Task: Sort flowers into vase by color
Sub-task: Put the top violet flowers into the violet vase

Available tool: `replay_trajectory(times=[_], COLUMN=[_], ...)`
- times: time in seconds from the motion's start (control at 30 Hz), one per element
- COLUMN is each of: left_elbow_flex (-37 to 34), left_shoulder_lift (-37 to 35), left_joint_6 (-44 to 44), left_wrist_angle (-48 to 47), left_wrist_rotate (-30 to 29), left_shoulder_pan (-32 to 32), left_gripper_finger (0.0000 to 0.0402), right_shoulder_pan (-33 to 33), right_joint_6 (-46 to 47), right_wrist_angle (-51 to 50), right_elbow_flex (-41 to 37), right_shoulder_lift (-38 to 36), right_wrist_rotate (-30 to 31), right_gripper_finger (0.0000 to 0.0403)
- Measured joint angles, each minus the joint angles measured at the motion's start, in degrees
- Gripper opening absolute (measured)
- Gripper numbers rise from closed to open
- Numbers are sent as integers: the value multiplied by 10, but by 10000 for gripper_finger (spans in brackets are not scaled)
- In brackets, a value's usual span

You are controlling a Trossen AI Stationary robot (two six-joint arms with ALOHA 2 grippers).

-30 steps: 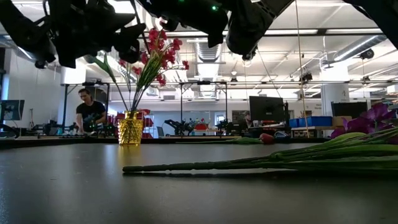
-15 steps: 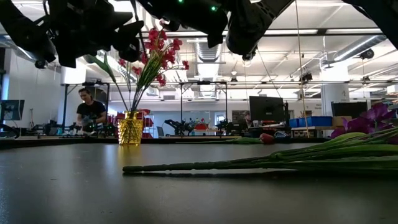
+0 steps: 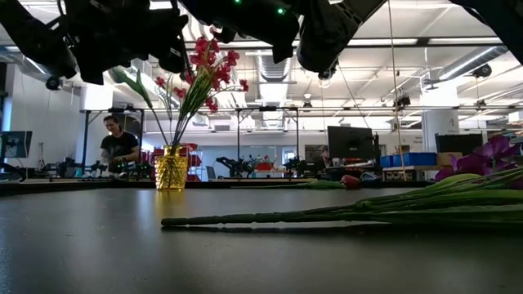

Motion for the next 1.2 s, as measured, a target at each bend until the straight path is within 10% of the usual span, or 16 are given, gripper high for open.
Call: replay_trajectory(times=[0.53, 0.87, 1.2], left_elbow_flex=[-2, -2, -1], left_shoulder_lift=[0, -3, -13], left_joint_6=[4, 10, 16], left_wrist_angle=[-31, -57, -66], left_wrist_rotate=[-14, -18, -17], left_shoulder_pan=[2, 11, 25], left_gripper_finger=[7, 6, 6], right_shoulder_pan=[2, 11, 26], right_joint_6=[-13, 29, 26], right_wrist_angle=[-69, -340, -576], right_elbow_flex=[1, 2, -34], right_shoulder_lift=[-2, -78, -203], right_wrist_rotate=[74, 97, 108], right_gripper_finger=[82, 200, 206])
